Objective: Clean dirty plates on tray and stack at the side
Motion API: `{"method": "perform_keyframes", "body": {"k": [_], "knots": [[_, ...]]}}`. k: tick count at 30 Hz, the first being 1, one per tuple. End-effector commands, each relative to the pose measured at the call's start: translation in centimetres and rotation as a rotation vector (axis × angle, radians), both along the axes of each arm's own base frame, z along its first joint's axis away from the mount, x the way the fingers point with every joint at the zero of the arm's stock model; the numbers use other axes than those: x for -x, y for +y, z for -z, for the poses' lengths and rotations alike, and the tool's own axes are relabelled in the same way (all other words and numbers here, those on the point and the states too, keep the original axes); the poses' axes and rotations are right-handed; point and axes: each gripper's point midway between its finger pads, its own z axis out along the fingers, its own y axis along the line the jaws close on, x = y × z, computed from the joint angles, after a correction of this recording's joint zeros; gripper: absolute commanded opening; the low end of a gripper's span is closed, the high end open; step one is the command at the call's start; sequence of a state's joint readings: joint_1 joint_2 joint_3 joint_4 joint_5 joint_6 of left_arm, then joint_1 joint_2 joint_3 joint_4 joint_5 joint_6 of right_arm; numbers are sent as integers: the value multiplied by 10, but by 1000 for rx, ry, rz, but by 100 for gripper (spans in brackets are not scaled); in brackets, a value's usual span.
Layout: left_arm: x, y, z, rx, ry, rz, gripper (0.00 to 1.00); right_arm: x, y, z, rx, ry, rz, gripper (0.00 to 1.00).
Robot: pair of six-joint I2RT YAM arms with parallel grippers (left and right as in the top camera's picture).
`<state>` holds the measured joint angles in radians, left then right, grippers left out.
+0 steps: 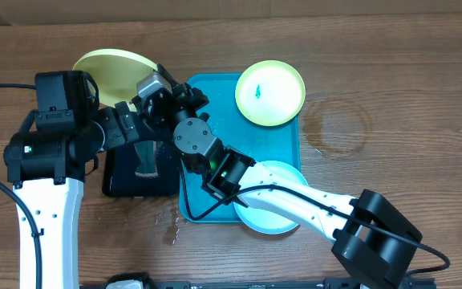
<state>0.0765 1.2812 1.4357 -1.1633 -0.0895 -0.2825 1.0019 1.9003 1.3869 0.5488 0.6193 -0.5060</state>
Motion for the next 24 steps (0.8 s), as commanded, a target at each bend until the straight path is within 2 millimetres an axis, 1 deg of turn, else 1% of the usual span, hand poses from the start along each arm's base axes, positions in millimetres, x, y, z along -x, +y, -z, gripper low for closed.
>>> {"method": "perform_keyframes", "body": {"k": [1,6,24], "knots": [[-3,1,-8,7,-25,-11,100,4,-9,-36,-61,-35,17,4],[-3,1,-8,7,-25,-11,100,4,-9,-30,-39,-18,17,4],[-3,1,-8,7,-25,-11,100,2,-10,-30,-41,-16,20,4]]}}
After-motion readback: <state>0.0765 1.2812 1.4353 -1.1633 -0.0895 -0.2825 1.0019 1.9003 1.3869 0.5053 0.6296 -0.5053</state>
